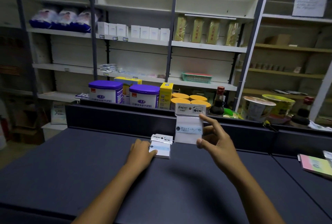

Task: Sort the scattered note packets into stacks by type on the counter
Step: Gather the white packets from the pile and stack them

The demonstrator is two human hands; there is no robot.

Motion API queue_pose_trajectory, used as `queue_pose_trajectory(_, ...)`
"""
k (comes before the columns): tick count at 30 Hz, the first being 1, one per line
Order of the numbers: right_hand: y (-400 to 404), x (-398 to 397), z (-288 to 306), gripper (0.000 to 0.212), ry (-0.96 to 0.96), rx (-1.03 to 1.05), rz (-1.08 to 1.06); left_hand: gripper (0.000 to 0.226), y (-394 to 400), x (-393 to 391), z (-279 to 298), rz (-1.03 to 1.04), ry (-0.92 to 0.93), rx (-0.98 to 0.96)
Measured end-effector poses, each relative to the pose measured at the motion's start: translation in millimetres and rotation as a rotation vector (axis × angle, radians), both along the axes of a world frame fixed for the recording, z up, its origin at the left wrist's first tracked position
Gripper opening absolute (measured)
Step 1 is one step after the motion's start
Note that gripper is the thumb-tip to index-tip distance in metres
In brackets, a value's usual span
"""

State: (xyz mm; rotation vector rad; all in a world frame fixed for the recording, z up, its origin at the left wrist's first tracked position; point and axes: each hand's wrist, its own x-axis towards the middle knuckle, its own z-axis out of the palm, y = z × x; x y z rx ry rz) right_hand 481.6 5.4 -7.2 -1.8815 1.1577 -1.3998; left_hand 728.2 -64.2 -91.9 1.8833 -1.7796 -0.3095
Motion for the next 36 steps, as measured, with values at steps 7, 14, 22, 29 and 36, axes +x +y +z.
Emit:
queue_pose_trajectory(7, -22, 27, -13, 0.066, -0.052, 0.154, 0.042, 0.040, 8, 26, 25, -0.095, -0.142, -0.073)
queue_pose_trajectory(14, -56, 59, -33, 0.058, -0.135, 0.437, 0.064, 0.047, 12, 57, 50, -0.039, -0.634, -0.162)
queue_pose_trajectory(22, -74, 79, -43, 0.062, 0.046, 0.543, 0.008, 0.048, 18, 74, 56, -0.018, -0.658, -0.149)
queue_pose_trajectory(29, -78, 88, -47, 0.062, 0.238, 0.515, -0.109, 0.045, 24, 82, 57, -0.011, -0.642, -0.175)
queue_pose_trajectory(36, -77, 91, -47, 0.037, 0.372, 0.480, -0.160, 0.044, 27, 84, 52, -0.022, -0.592, -0.145)
